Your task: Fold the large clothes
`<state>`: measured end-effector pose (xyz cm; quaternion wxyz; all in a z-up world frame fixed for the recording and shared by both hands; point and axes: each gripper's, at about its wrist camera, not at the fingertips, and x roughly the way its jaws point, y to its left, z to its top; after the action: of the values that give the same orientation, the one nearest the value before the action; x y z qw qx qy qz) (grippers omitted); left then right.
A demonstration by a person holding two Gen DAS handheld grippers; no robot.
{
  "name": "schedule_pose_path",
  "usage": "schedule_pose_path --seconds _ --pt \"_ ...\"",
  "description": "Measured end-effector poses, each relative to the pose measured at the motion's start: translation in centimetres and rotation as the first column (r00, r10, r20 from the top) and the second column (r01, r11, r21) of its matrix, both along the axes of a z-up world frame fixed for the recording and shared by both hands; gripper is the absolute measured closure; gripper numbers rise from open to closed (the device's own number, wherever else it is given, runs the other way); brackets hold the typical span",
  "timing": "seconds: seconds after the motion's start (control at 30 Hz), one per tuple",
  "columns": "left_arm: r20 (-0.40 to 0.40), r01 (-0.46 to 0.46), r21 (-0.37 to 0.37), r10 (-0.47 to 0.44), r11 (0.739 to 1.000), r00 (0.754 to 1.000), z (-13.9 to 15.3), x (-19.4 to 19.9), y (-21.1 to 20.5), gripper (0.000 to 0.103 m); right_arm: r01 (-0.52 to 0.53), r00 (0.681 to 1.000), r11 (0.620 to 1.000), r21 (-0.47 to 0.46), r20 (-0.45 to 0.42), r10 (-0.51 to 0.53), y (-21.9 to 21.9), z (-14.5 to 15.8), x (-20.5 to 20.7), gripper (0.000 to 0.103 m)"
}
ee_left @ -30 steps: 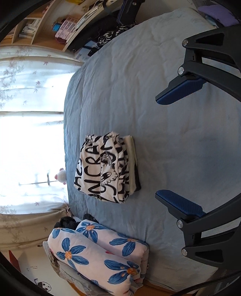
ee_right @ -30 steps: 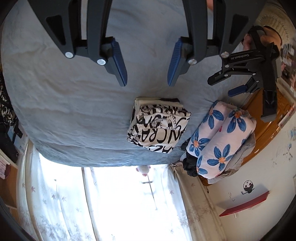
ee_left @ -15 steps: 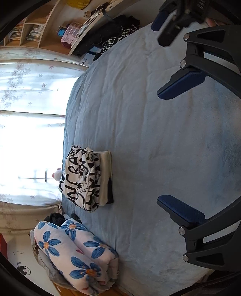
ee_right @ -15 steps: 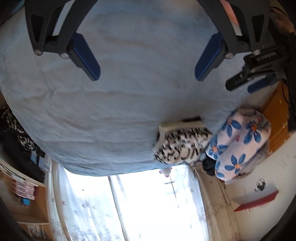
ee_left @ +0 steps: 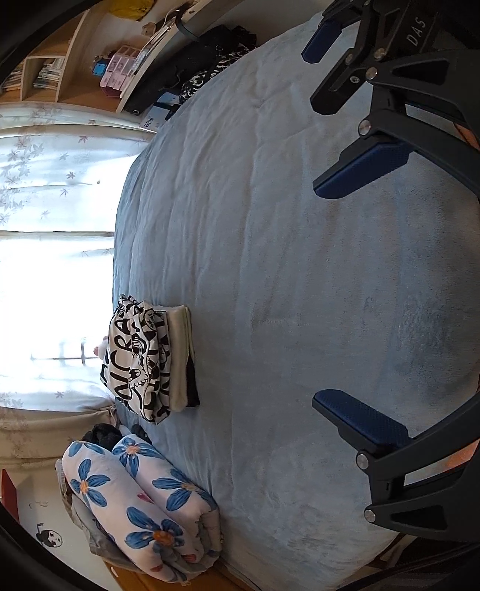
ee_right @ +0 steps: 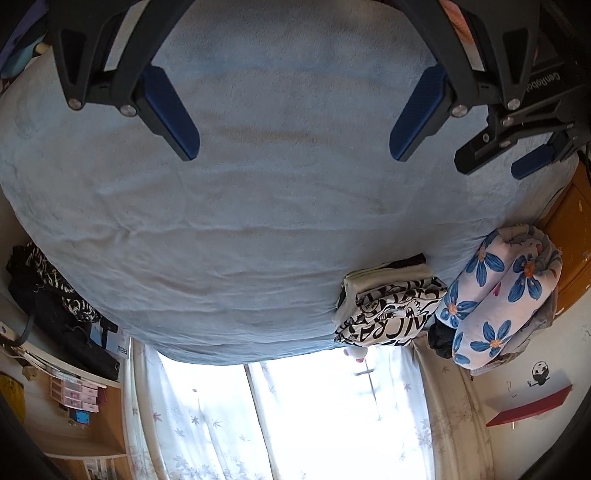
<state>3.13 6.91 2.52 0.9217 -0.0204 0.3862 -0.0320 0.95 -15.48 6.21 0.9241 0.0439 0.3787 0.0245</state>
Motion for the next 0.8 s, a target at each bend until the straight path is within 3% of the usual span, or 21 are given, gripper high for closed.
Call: schedule_pose_path --seconds 0.8 --pt "-0.047 0.013 0.003 -0.013 1.0 0.999 -1.8 -0.5 -0.2 0.001 0.049 0.999 0.997 -0.062 -0.009 -0.049 -0.3 -1.6 -0.2 0.0"
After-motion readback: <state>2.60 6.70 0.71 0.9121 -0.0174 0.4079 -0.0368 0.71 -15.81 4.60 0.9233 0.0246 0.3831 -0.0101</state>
